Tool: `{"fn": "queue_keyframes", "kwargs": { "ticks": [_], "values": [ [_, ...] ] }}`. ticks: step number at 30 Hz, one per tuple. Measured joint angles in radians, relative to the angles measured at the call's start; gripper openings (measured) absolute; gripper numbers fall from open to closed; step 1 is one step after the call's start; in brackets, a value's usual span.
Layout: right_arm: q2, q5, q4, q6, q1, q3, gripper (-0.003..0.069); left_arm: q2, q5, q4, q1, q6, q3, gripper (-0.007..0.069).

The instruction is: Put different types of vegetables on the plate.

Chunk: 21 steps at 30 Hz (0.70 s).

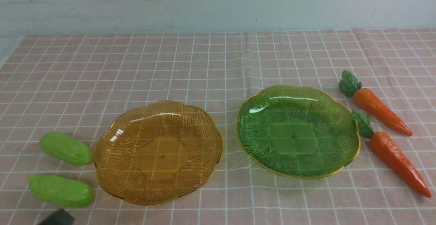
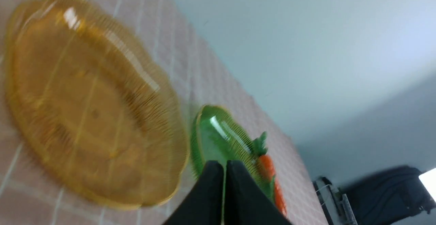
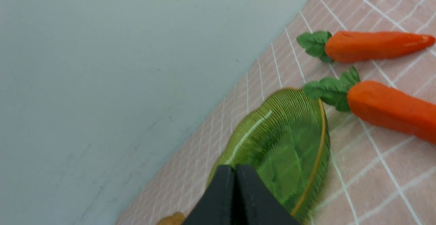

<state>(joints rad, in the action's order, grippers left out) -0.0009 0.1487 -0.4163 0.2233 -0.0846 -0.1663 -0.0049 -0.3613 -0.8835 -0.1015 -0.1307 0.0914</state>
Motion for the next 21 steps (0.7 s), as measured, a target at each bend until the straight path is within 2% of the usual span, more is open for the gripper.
{"fn": "queue_keyframes", "kwargs": {
  "ticks": [2,4,9,12,17,19,20,21],
  "values": [
    [0.049,0.046,0.064,-0.108,0.0,-0.143,-0.0016,0.049,-0.028,0.044,0.0,0.034,0.092,-0.0003],
    [0.122,0.167,0.088,-0.147,0.0,-0.228,-0.0015,0.129,-0.094,0.108,0.0,0.044,0.162,-0.0003],
    [0.354,0.602,0.147,-0.161,0.0,-0.34,-0.0014,0.43,-0.352,0.321,0.0,0.054,0.272,-0.0003],
    [0.489,0.772,0.18,-0.136,0.0,-0.347,-0.001,0.55,-0.419,0.373,0.0,0.056,0.293,-0.0003],
    [0.664,0.789,0.234,-0.113,0.0,-0.363,0.0015,0.694,-0.415,0.427,0.0,0.059,0.313,0.0009],
    [0.783,0.754,0.289,-0.113,0.0,-0.398,0.0064,0.756,-0.396,0.436,0.0,0.061,0.319,0.0036],
    [0.847,0.705,0.325,-0.113,0.0,-0.425,0.0114,0.782,-0.375,0.439,0.0,0.063,0.323,0.0069],
    [0.865,0.697,0.333,-0.113,0.0,-0.432,0.0122,0.784,-0.372,0.439,0.0,0.064,0.324,0.0073]
  ]
}}
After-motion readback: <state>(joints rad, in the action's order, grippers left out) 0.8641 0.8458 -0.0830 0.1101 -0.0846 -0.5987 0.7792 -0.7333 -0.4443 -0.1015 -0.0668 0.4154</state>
